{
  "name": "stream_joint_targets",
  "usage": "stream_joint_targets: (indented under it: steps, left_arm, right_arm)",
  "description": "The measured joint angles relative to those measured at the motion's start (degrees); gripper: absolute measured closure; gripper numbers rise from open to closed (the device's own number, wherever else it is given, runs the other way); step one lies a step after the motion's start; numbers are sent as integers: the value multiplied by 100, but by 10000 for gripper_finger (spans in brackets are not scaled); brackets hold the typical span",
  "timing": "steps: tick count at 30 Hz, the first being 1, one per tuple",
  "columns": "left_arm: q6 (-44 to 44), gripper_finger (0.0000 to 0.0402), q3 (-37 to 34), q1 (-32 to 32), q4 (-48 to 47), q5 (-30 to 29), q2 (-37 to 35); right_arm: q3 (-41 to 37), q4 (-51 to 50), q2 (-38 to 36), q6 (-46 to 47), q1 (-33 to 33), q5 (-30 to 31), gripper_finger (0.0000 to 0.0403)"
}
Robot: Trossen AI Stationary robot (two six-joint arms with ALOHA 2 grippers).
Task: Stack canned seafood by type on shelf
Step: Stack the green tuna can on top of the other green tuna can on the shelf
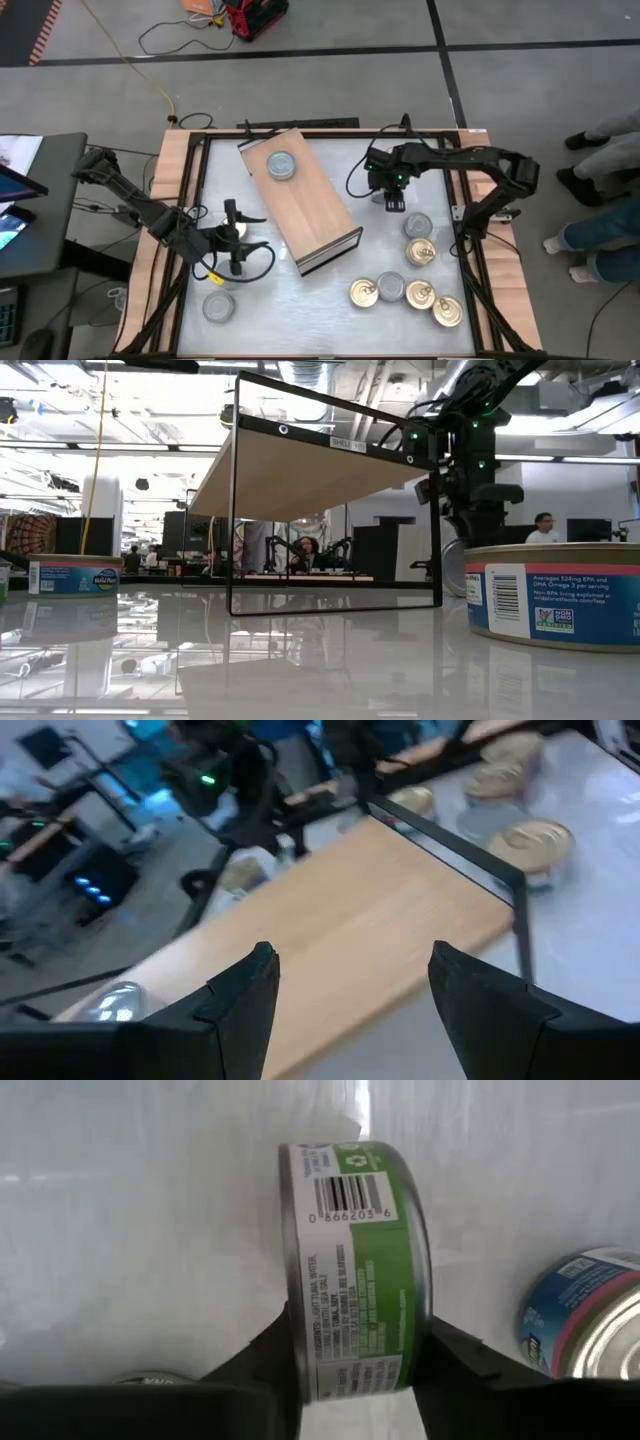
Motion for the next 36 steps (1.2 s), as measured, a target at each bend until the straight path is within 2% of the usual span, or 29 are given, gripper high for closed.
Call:
stream_joint_targets:
  steps: [4,7,12,15,19,23,27,31,36]
  left_arm:
    - [446,157,0,56,457,-528,-39]
    - [1183,157,2,239,684,-880,-39]
    - [2870,157,2,779,1167,-846,-12]
    - [3846,157,2,1123,1225,-662,3]
    - [4883,157,2,1443,1481,-293,3]
    - [5732,154,2,1550,2145,31,1]
    - [6646,135,2,1553,2253,397,42]
    - [7599,112,2,1622,2468,356,331]
    - [9306,101,2,1665,2819,318,784]
  right_arm:
    - [0,-18,-267,-34,-52,0,242]
    - [2,-18,-591,-117,-158,4,242]
    - [400,6,-1116,-24,-473,-87,242]
    - [834,10,-1275,218,-674,-564,236]
    - [1479,359,-1283,886,-866,-1598,232]
    - [1965,795,-1139,1656,-856,-2513,235]
    - [2259,1287,-855,2358,-727,-3302,234]
    - [2479,1587,-446,3003,-550,-3878,233]
    - [2735,2022,43,3634,-344,-4559,233]
